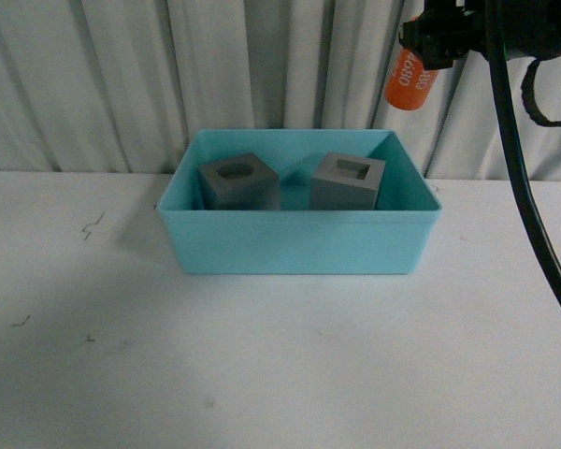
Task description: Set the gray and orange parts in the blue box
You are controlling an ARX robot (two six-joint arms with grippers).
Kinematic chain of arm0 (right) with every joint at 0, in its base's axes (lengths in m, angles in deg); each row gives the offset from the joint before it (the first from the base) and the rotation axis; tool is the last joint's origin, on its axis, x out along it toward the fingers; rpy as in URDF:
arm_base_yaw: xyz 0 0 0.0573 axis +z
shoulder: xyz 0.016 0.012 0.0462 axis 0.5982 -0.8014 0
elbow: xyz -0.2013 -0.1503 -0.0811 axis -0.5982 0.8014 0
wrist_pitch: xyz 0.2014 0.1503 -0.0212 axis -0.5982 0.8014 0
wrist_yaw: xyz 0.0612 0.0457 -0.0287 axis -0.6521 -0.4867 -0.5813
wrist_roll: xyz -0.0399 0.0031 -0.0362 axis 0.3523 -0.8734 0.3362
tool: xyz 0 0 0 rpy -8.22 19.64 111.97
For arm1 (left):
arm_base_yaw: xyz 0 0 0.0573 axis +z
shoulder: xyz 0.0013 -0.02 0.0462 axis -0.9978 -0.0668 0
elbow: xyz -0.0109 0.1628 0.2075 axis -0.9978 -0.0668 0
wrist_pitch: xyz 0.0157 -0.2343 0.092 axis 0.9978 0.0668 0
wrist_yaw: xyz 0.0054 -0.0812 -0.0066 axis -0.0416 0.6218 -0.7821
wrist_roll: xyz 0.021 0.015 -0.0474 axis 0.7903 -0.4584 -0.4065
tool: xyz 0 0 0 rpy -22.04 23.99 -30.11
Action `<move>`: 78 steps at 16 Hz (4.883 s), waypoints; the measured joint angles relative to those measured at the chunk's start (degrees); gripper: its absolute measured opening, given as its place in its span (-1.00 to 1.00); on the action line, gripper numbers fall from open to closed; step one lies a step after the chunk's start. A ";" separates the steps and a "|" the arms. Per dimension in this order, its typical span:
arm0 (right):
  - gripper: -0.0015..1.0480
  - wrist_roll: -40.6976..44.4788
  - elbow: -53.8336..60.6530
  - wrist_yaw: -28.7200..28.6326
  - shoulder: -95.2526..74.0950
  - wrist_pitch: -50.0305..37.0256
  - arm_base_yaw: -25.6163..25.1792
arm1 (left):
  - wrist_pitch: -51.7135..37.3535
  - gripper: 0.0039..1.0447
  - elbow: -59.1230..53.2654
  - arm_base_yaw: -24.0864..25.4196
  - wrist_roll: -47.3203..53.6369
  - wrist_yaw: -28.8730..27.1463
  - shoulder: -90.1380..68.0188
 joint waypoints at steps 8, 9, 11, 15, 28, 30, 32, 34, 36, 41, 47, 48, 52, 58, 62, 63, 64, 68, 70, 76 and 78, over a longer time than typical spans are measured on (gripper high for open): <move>-0.10 -7.85 -43.19 0.00 -27.17 15.17 5.73 | -0.02 0.88 0.00 0.00 0.00 0.00 0.00; -0.10 -9.38 -44.68 -0.37 -27.89 15.56 7.15 | 0.00 0.88 0.00 0.00 0.00 0.00 0.00; -0.10 -11.80 -43.54 -1.11 -27.85 14.88 8.68 | 0.00 0.88 0.00 0.00 0.00 -0.02 0.00; -0.10 -13.92 -38.25 -0.46 -29.11 14.58 8.81 | -0.02 0.88 0.00 0.00 0.00 0.00 0.00; -0.10 -13.46 -44.00 0.96 -35.34 18.91 8.48 | 0.00 0.88 0.00 0.00 0.00 0.02 0.00; -0.10 -13.25 -44.85 1.16 -35.67 19.41 8.17 | 0.00 0.88 0.00 0.00 0.00 0.00 0.00; -0.10 -12.37 -46.34 1.31 -36.41 20.74 8.17 | 0.00 0.88 0.00 0.00 0.00 0.00 0.00; -0.10 -11.74 -47.43 1.40 -37.64 21.81 8.20 | 0.00 0.88 0.00 0.00 0.00 0.00 0.00; -0.10 -10.78 -48.50 1.84 -39.45 23.63 8.57 | 0.00 0.88 0.00 0.00 0.00 0.00 0.00; 0.62 -7.69 -51.36 2.99 -41.44 23.30 9.31 | 0.00 0.88 0.00 0.00 0.00 0.00 0.00; 0.87 -4.39 -31.56 4.46 -28.89 11.21 8.85 | 0.00 0.88 0.00 0.00 0.00 0.00 0.00; 0.87 -3.50 -28.17 4.92 -26.01 9.29 8.72 | 0.00 0.88 0.00 0.00 0.00 0.00 0.00; 0.87 -0.87 -20.85 5.60 -19.23 5.16 8.41 | 0.00 0.88 0.00 0.00 0.00 0.00 0.00; 0.87 -1.03 40.06 25.59 33.83 -3.85 8.81 | 0.00 0.88 0.00 0.00 0.00 0.00 0.00; 0.87 -9.99 56.57 29.81 47.60 -1.20 11.15 | -0.02 0.88 0.00 0.00 0.00 -0.02 0.00; 0.77 -9.31 58.23 31.36 45.79 -10.34 11.19 | 0.02 0.88 0.00 0.00 0.00 0.00 0.00; 0.58 -7.37 61.72 31.74 44.68 -20.76 10.21 | -0.02 0.88 0.00 0.00 0.00 0.15 0.00; -0.36 -4.94 71.21 26.32 56.94 -26.82 3.02 | 0.00 0.88 0.00 0.00 0.00 0.00 0.00; -0.84 -4.70 75.12 23.58 59.49 -28.30 0.39 | -0.02 0.88 0.00 0.00 0.00 0.00 0.00; -0.96 -4.48 78.42 14.75 76.94 -12.92 -8.44 | -0.02 0.88 0.00 0.00 0.00 0.00 0.00; -0.96 -4.48 78.42 14.03 82.84 -8.31 -9.27 | -0.02 0.88 0.00 0.00 0.00 0.00 0.00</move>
